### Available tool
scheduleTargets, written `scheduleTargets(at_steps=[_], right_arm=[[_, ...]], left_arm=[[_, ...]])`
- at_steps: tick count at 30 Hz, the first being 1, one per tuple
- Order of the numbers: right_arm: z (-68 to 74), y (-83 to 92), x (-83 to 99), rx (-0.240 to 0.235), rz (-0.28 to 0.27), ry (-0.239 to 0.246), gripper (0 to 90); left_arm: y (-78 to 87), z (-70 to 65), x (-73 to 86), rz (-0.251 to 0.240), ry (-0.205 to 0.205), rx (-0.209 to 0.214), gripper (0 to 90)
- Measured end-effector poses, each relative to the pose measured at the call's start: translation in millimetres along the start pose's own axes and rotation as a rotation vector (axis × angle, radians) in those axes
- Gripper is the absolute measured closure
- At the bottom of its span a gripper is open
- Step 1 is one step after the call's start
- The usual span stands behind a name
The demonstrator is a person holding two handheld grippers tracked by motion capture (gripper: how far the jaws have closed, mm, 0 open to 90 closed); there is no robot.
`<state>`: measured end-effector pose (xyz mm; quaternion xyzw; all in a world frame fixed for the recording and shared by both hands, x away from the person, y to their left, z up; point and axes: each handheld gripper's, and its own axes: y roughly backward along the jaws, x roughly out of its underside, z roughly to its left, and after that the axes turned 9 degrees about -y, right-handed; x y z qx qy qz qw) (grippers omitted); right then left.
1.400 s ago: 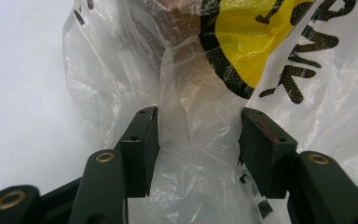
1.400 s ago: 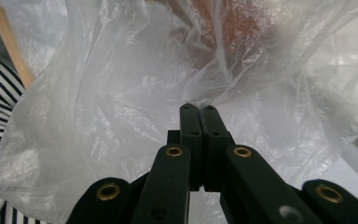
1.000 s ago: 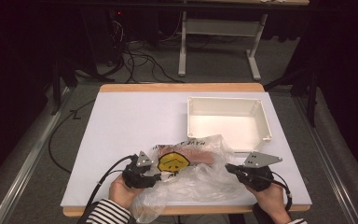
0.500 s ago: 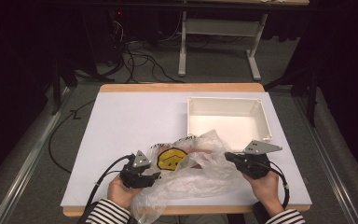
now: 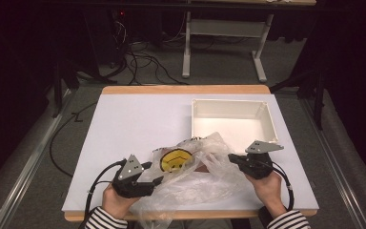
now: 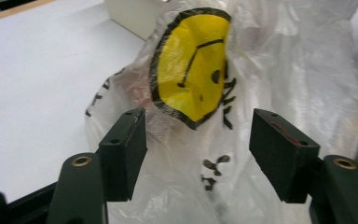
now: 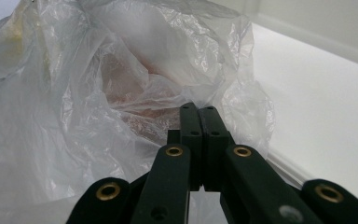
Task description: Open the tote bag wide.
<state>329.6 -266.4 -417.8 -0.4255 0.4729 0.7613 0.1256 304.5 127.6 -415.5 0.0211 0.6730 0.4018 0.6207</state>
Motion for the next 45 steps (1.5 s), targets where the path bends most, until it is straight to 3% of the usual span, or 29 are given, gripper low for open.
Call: scheduleTargets(at_steps=[2, 6, 9, 15, 17, 18, 23, 25, 27, 31, 35, 37, 42, 45], right_arm=[[-0.8, -0.3, -0.4, 0.003, -0.002, 0.002, 90.0], [-2.1, -1.5, -0.5, 0.002, 0.007, -0.011, 90.0], [-2.5, -3.0, -0.8, 0.005, 0.010, -0.009, 90.0], [-3.0, -3.8, -1.4, 0.003, 0.012, -0.013, 90.0], [-3.4, -4.5, -1.3, 0.004, 0.013, -0.017, 90.0], [-3.5, -4.4, -1.2, 0.004, 0.012, -0.015, 90.0], [-2.8, -3.3, -1.3, 0.003, 0.010, -0.006, 90.0], [-2.9, -3.5, -1.2, 0.001, 0.007, -0.009, 90.0], [-3.1, -3.7, -1.1, 0.000, 0.012, -0.011, 90.0], [-3.0, -3.6, -0.6, 0.000, 0.016, -0.009, 90.0], [-2.5, -3.5, -0.6, -0.005, 0.017, -0.004, 90.0], [-3.3, -4.4, -0.3, -0.008, 0.021, -0.005, 90.0], [-3.0, -3.4, 0.4, -0.006, 0.028, 0.001, 90.0], [-2.8, -1.2, 1.3, -0.008, 0.026, 0.005, 90.0]], left_arm=[[0.0, -2.6, -1.5, 0.006, 0.008, 0.024, 35.2], [-2.0, -3.8, -3.1, 0.006, 0.018, 0.019, 30.5], [-5.4, -8.2, -2.4, 0.030, -0.002, 0.008, 26.2], [-12.5, -14.3, -2.0, 0.071, -0.027, 0.027, 23.9], [-13.9, -15.5, -1.8, 0.079, -0.029, 0.017, 20.9], [-16.3, -19.2, -0.9, 0.084, -0.035, -0.009, 20.0], [-24.4, -23.9, 1.6, 0.119, -0.050, -0.009, 21.0], [-33.2, -23.7, 4.4, 0.166, -0.057, -0.019, 21.9], [-36.2, -23.3, 5.6, 0.184, -0.063, -0.027, 22.7], [-46.5, -22.6, 11.2, 0.244, -0.063, -0.032, 28.7], [-47.0, -21.6, 12.2, 0.258, -0.068, -0.045, 37.7], [-46.5, -20.0, 11.8, 0.269, -0.069, -0.028, 46.7], [-43.4, -18.4, 11.6, 0.260, -0.065, -0.004, 67.0], [-35.5, -14.0, 10.6, 0.213, -0.057, 0.005, 74.1]])
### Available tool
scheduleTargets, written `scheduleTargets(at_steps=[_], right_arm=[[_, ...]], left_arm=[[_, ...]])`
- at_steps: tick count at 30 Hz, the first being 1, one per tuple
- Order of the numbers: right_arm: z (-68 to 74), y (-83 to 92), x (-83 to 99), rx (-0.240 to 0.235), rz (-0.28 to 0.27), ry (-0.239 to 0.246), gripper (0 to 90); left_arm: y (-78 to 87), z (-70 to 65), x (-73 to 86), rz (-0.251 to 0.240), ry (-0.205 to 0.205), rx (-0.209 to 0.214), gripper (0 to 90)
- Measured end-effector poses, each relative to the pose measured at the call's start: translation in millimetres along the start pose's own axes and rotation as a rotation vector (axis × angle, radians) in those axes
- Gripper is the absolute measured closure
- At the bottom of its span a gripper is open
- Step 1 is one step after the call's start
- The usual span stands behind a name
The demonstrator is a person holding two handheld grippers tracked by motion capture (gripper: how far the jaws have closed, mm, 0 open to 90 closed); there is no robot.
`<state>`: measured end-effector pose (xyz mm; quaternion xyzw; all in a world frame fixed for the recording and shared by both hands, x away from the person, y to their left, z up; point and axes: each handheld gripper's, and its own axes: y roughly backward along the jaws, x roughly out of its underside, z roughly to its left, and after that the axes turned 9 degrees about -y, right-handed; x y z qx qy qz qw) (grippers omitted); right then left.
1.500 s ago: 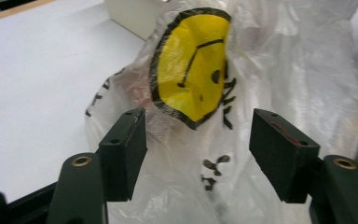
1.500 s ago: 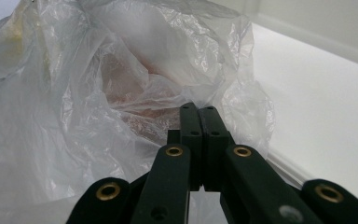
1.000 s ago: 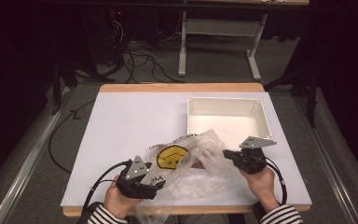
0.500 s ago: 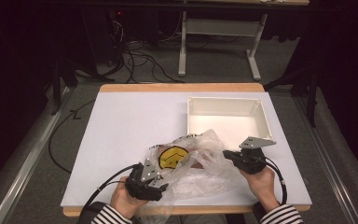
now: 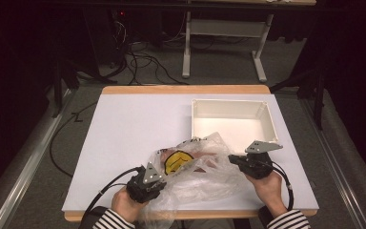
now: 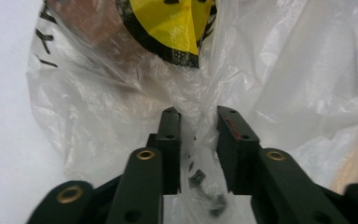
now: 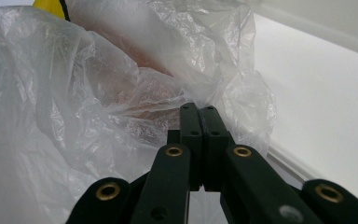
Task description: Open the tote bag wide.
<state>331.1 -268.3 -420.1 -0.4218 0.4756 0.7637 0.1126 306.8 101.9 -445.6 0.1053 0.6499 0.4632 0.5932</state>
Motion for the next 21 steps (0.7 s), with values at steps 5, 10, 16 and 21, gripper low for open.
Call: scheduleTargets(at_steps=[5, 10, 16, 21], right_arm=[[-2.4, 0.7, 1.8, 0.000, 0.008, -0.005, 90.0], [-3.3, 0.7, 2.3, 0.007, 0.027, -0.001, 90.0], [-5.5, -4.7, 4.6, 0.008, 0.059, -0.001, 90.0], [-5.4, -3.8, 5.7, 0.008, 0.068, -0.003, 85.7]], left_arm=[[18.8, 13.1, 2.4, -0.111, 0.048, -0.023, 81.6], [33.5, 23.4, 5.3, -0.194, 0.080, -0.023, 87.5], [37.0, 29.0, 3.1, -0.221, 0.091, -0.002, 90.0], [39.6, 28.5, -1.1, -0.239, 0.089, 0.015, 90.0]])
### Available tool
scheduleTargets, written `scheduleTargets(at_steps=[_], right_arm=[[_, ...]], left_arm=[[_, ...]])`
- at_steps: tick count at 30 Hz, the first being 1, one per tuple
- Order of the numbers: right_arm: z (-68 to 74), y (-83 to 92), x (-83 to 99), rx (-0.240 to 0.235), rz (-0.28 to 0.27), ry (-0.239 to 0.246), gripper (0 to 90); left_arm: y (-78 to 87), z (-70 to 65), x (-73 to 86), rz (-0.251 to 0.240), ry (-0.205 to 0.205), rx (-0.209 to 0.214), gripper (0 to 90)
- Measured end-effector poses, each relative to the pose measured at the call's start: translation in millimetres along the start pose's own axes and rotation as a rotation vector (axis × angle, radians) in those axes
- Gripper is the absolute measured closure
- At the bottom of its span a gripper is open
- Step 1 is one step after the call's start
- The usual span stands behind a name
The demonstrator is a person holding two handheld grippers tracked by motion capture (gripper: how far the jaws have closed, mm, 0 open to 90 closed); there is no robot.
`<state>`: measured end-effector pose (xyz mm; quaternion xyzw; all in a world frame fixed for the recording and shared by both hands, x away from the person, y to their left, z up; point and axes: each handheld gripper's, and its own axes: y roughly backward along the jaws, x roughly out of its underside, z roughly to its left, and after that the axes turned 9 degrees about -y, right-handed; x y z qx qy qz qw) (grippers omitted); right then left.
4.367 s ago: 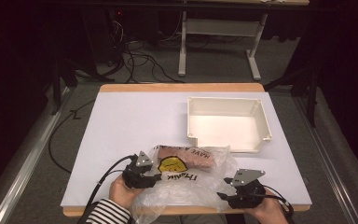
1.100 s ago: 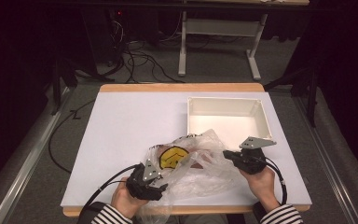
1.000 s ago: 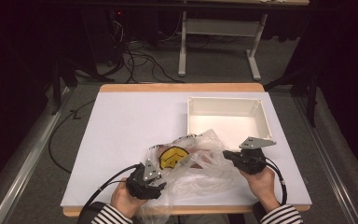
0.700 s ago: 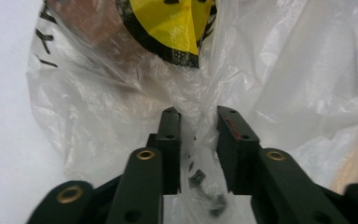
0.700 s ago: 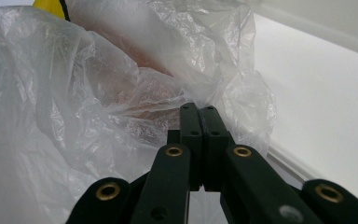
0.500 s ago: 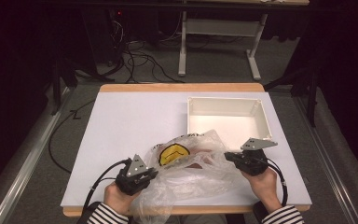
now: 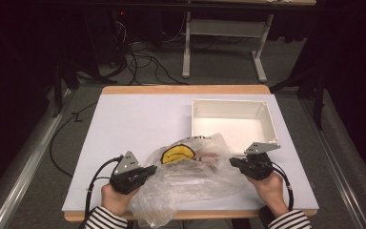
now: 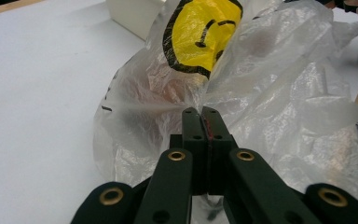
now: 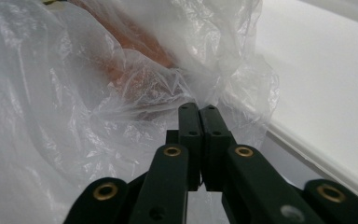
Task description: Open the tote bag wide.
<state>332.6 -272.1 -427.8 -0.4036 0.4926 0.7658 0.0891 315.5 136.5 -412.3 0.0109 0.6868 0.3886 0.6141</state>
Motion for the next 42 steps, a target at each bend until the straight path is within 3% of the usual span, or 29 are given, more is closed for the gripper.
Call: scheduleTargets(at_steps=[4, 5, 6, 8, 13, 18, 20, 21, 22, 27, 38, 40, 41, 42], right_arm=[[9.8, 13.6, 1.9, -0.014, -0.072, 0.013, 66.4], [9.8, 13.6, 1.9, -0.014, -0.072, 0.013, 66.4], [15.3, 20.6, 4.4, -0.027, -0.092, 0.032, 58.5], [17.6, 23.1, 5.4, -0.032, -0.098, 0.041, 56.5], [40.1, 42.8, 11.3, -0.042, -0.141, 0.131, 41.8], [51.1, 43.1, 13.1, -0.037, -0.123, 0.181, 35.3], [56.8, 35.1, 15.4, -0.019, -0.079, 0.218, 31.5], [56.8, 35.1, 15.4, -0.019, -0.079, 0.218, 31.5], [59.3, 29.5, 16.2, -0.024, -0.044, 0.231, 29.7], [66.2, 27.9, 17.7, -0.057, -0.040, 0.279, 28.5], [68.7, 19.4, 19.5, -0.050, 0.015, 0.288, 26.5], [66.5, 15.7, 19.2, -0.034, 0.035, 0.283, 29.9], [63.8, 12.2, 19.1, -0.028, 0.062, 0.277, 44.0], [63.8, 12.2, 19.1, -0.028, 0.062, 0.277, 44.0]], left_arm=[[1.9, 1.5, -1.5, -0.006, 0.013, 0.000, 90.0], [1.9, 1.5, -1.5, -0.006, 0.013, 0.000, 90.0], [2.0, 1.5, -1.9, -0.003, 0.013, -0.001, 90.0], [2.1, 1.2, -2.1, -0.003, 0.011, -0.003, 90.0], [1.5, 1.0, -3.3, 0.004, 0.010, -0.008, 90.0], [-2.1, 1.7, -6.5, 0.014, 0.013, -0.011, 90.0], [-4.2, 1.6, -7.1, 0.017, 0.013, -0.012, 90.0], [-4.2, 1.6, -7.1, 0.017, 0.013, -0.012, 90.0], [-4.2, 2.0, -7.4, 0.019, 0.014, -0.013, 90.0], [-2.7, 4.1, -8.3, 0.017, 0.018, -0.016, 90.0], [-4.4, 6.1, -11.4, 0.015, 0.026, -0.018, 90.0], [-5.0, 6.5, -12.0, 0.012, 0.028, -0.017, 90.0], [-5.1, 6.4, -12.1, 0.011, 0.028, -0.016, 90.0], [-5.1, 6.3, -12.1, 0.011, 0.028, -0.016, 90.0]])
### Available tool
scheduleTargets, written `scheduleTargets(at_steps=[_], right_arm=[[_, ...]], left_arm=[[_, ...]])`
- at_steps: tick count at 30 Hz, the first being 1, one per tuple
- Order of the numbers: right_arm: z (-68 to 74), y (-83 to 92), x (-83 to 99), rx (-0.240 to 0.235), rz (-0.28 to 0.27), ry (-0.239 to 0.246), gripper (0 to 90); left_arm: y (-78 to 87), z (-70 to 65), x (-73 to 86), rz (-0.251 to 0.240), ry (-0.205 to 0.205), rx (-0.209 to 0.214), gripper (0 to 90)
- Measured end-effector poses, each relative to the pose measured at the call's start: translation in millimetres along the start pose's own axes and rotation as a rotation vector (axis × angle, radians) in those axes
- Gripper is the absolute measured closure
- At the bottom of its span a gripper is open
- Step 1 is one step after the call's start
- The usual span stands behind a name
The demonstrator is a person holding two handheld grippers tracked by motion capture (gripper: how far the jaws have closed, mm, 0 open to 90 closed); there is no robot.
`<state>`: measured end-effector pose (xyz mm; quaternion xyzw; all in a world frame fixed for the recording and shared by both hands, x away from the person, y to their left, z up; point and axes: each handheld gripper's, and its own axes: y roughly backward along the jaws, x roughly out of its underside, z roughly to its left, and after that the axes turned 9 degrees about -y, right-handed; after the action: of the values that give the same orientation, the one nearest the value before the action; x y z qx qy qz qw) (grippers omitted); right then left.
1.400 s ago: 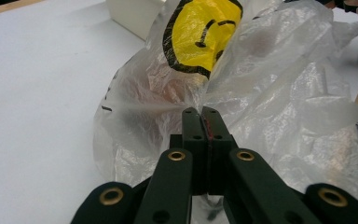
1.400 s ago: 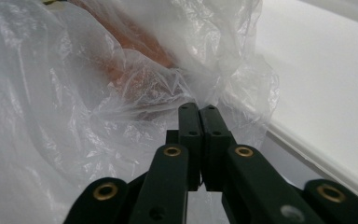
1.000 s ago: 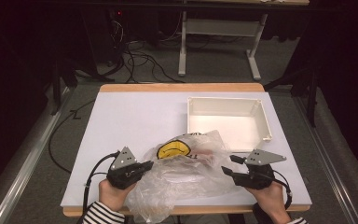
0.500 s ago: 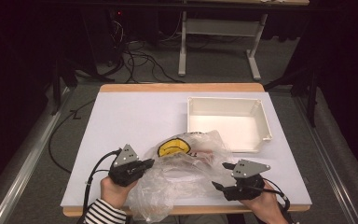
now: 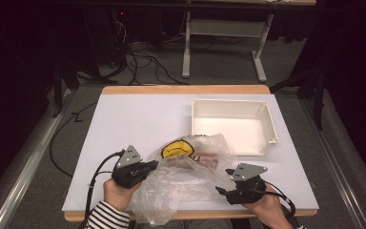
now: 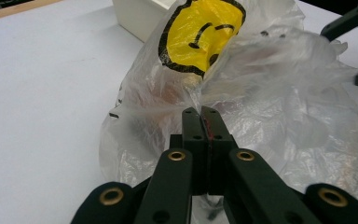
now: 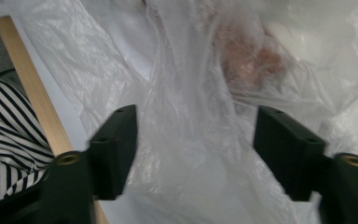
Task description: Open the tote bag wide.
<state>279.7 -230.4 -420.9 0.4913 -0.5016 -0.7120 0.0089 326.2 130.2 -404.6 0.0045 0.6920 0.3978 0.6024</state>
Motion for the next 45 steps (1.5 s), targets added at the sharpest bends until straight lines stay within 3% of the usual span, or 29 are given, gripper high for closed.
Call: scheduleTargets(at_steps=[1, 2, 3, 6, 8, 16, 24, 34, 37, 45], right_arm=[[-2.4, -2.4, 0.7, 0.005, 0.009, -0.003, 59.6], [-3.9, -3.0, 0.4, 0.008, 0.018, -0.003, 66.8], [-3.9, -3.0, 0.4, 0.008, 0.018, -0.003, 66.8], [-12.7, -2.0, -0.7, 0.003, 0.008, -0.035, 86.9], [-15.3, 0.5, -1.5, 0.018, -0.001, -0.044, 89.9], [-26.3, 15.8, -6.2, 0.044, -0.084, -0.078, 90.0], [-36.3, 17.3, -16.4, 0.091, -0.130, -0.094, 90.0], [-53.5, 8.0, -25.2, 0.159, -0.124, -0.124, 90.0], [-60.1, 0.3, -28.3, 0.189, -0.107, -0.136, 90.0], [-67.3, -12.3, -30.5, 0.218, -0.069, -0.152, 90.0]], left_arm=[[0.1, -0.2, 0.2, 0.001, -0.004, -0.002, 90.0], [0.6, -0.1, 0.4, 0.003, -0.005, -0.001, 90.0], [0.6, -0.1, 0.4, 0.003, -0.005, -0.001, 90.0], [1.8, 1.4, 0.2, 0.000, -0.001, -0.004, 90.0], [1.8, 2.5, -0.2, -0.001, -0.003, -0.008, 90.0], [2.2, 4.9, -5.8, 0.010, -0.022, -0.024, 90.0], [-2.7, 10.8, -13.8, 0.021, -0.031, -0.046, 90.0], [-17.2, 22.4, -21.1, 0.036, -0.022, -0.072, 89.6], [-27.6, 30.6, -20.8, 0.060, -0.006, -0.081, 89.2], [-44.7, 40.2, -19.0, 0.086, 0.016, -0.099, 87.9]])
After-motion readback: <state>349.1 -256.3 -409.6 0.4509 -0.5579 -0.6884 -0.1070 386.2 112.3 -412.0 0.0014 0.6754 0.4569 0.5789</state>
